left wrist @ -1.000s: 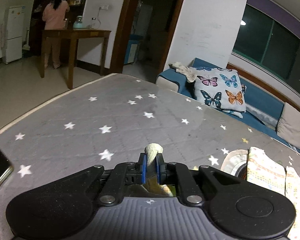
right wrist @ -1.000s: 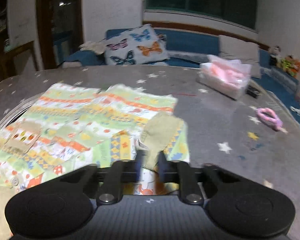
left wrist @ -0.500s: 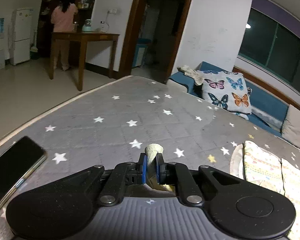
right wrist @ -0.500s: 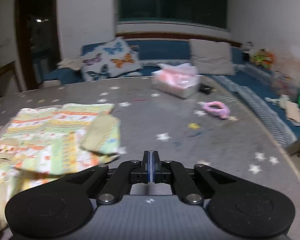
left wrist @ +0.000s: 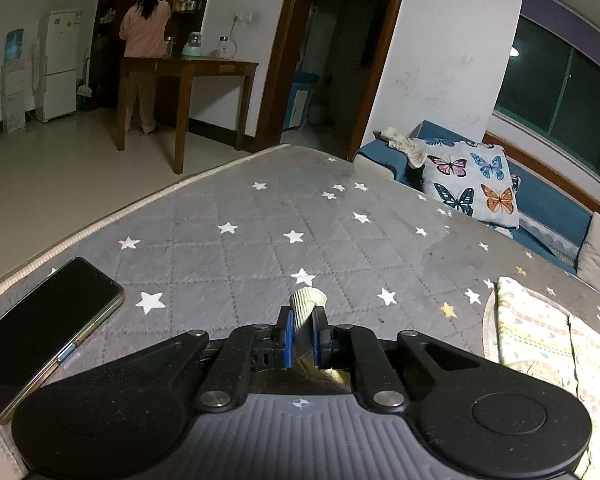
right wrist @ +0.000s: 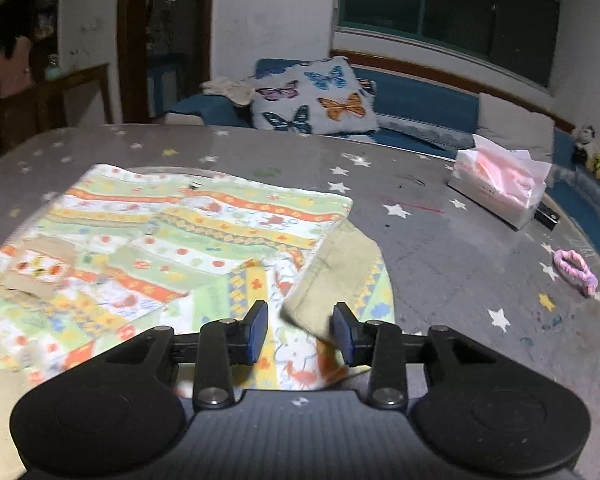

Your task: Fold clothes

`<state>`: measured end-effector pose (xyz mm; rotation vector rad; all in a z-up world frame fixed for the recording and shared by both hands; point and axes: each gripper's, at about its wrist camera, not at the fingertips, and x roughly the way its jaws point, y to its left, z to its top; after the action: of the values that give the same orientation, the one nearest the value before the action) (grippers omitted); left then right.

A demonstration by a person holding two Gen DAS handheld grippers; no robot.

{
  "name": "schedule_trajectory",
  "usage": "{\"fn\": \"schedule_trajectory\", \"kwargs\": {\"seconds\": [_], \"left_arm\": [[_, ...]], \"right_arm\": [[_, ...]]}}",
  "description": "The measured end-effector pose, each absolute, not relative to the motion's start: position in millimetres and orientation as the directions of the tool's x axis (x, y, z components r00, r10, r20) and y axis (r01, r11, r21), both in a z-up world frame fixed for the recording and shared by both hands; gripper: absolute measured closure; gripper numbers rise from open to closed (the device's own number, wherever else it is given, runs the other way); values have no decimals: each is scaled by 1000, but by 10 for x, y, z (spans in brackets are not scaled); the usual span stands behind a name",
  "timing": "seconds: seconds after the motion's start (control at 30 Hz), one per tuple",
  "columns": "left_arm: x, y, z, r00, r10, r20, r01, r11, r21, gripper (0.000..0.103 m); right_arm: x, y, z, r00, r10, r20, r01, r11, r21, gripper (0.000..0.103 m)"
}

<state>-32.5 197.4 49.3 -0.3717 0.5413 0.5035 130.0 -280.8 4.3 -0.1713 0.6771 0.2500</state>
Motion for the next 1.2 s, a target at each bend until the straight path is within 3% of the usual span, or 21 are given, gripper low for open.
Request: {"fn": "schedule_trajectory", "kwargs": {"seconds": [0.03,0.07,0.17,0.33,0.6,0.97,1.2], "left_arm": [[-325,1979,488,741,353,-571,-544,815,-202,93],[-324,1983,483,740,353,-572,-545,814,-202,93],[-317,1993,466,736,355,-577,-549,812,-200,93],[-307,1992,439,732,361,-577,-552,811,-193,93],[-299,1992,405,726,366,-582,-554,813,-179,93],[-248,1968,368,710,370,-599,-539,834,-123,91],[-270,2063,352,678,408,-611,-578,810,-101,79]], "right_arm": [[1321,-2812,29,754,165,-635,-274,959,-76,76],[1331,-2828,30,758,157,-633,-258,964,-70,93],[1279,-2979,114,781,133,-610,-200,979,-42,99],[1055,-3463,420,841,47,-539,-88,995,-51,99],[619,-4348,672,846,-149,-513,130,989,-74,99],[490,-4901,66,715,-237,-658,276,960,-46,98],[473,-4894,137,716,-250,-652,286,957,-53,87]]}}
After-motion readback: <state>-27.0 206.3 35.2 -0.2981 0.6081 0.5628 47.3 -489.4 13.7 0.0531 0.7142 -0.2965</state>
